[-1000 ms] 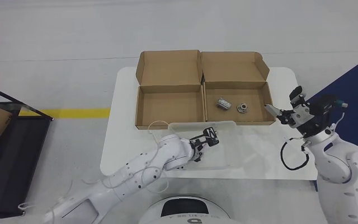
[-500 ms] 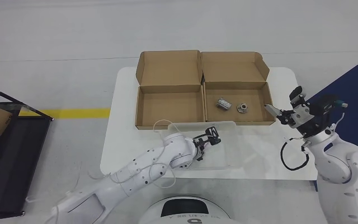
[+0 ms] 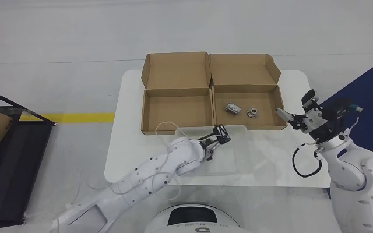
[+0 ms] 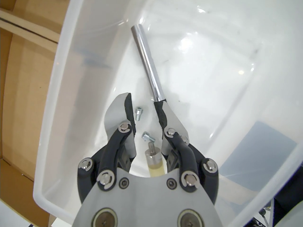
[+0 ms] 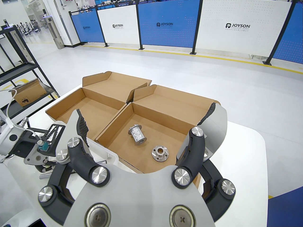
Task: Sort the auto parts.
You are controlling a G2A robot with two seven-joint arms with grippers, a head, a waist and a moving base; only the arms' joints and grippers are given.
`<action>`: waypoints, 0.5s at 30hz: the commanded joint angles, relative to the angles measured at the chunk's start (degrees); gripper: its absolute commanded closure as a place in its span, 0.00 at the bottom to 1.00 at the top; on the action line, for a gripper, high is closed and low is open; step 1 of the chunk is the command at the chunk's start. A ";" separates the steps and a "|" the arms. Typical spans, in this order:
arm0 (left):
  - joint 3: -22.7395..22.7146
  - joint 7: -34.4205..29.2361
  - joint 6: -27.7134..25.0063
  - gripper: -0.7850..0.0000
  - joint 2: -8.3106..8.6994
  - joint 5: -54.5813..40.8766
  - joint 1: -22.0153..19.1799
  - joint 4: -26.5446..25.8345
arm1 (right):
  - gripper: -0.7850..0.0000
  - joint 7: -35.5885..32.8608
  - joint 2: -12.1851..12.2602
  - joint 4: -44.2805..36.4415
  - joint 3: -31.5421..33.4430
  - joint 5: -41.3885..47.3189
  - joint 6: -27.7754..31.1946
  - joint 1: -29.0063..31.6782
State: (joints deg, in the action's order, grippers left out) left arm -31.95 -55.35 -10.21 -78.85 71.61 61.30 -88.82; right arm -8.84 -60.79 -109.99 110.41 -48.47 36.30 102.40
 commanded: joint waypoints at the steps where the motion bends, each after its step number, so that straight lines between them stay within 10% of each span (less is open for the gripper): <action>1: -0.06 -0.22 -1.68 0.68 -0.04 -1.42 0.22 0.20 | 0.00 0.00 0.00 0.00 0.00 0.00 0.00 0.00; 15: 1.53 -0.29 -1.75 0.68 -2.02 -3.37 -1.82 7.10 | 0.00 0.00 0.00 0.00 0.00 0.00 0.00 0.00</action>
State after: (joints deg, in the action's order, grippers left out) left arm -30.49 -55.60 -11.92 -80.78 68.23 59.56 -82.05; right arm -8.84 -60.79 -109.99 110.41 -48.47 36.30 102.40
